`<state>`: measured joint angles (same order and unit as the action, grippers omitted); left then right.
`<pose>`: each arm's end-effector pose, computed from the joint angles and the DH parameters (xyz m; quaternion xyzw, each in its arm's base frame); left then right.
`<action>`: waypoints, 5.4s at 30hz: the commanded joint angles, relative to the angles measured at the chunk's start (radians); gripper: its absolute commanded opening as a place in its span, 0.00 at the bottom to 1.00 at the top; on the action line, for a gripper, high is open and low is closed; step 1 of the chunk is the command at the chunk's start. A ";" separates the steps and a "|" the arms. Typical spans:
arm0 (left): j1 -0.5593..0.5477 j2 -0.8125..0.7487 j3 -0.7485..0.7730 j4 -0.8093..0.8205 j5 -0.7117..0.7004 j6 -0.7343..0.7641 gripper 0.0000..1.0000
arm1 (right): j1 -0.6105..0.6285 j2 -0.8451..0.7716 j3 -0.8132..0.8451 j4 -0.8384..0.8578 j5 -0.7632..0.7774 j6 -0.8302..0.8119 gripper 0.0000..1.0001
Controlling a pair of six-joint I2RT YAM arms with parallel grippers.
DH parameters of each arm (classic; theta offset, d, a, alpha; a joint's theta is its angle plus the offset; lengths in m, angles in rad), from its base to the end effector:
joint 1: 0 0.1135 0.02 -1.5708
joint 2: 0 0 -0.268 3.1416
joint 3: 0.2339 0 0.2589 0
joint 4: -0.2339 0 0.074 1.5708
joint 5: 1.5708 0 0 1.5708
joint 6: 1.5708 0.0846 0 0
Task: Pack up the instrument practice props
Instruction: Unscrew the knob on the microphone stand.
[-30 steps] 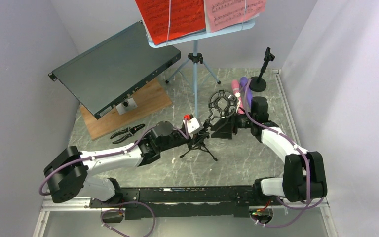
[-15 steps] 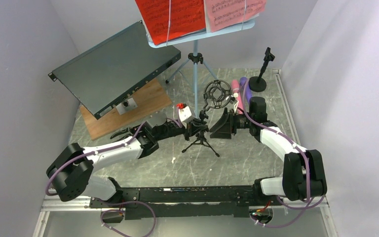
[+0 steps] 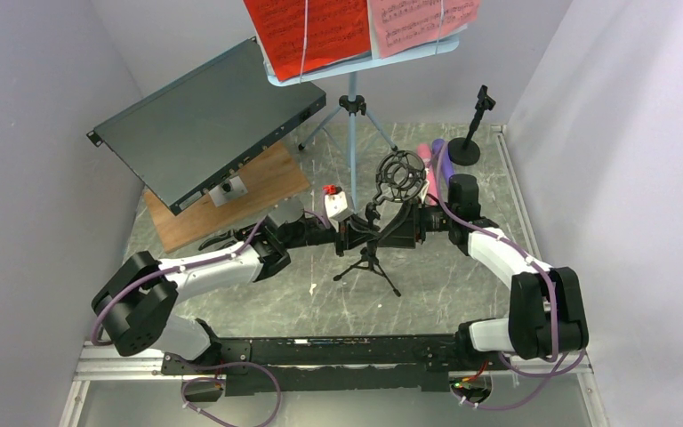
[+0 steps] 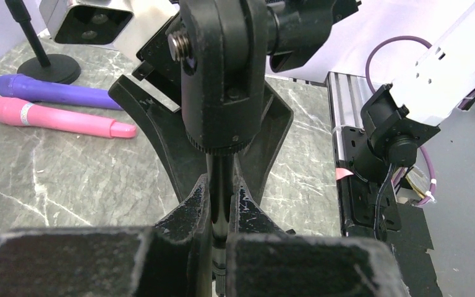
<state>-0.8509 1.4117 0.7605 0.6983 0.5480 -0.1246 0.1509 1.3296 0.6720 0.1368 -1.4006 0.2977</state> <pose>0.2044 -0.2999 0.2801 0.4191 0.5516 -0.4914 0.5278 0.2530 0.1228 0.2233 -0.2736 0.6836 0.6289 0.2496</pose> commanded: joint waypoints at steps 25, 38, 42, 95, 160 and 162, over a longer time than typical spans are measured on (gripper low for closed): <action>0.024 -0.002 0.022 0.193 -0.065 -0.267 0.00 | 0.028 -0.080 0.169 -0.821 -0.020 -1.345 0.07; 0.024 -0.003 0.014 0.193 -0.032 -0.278 0.00 | 0.030 -0.115 0.145 -0.926 0.043 -1.584 0.22; 0.026 -0.007 0.020 0.184 -0.007 -0.264 0.00 | 0.028 -0.114 0.153 -0.887 0.045 -1.478 0.37; 0.025 -0.084 0.026 0.057 0.027 -0.090 0.00 | 0.036 0.047 0.100 -0.128 -0.079 -0.149 0.49; 0.025 -0.096 -0.018 0.090 0.040 -0.133 0.00 | 0.002 -0.083 0.108 -0.477 -0.001 -0.765 0.79; 0.024 -0.099 -0.013 0.077 0.038 -0.123 0.00 | 0.004 -0.063 0.077 -0.320 -0.001 -0.546 0.76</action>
<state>-0.8280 1.3678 0.7219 0.7219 0.5854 -0.2798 0.1574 1.2388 0.7929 -0.5030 -1.3556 -0.6651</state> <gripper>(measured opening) 0.079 0.781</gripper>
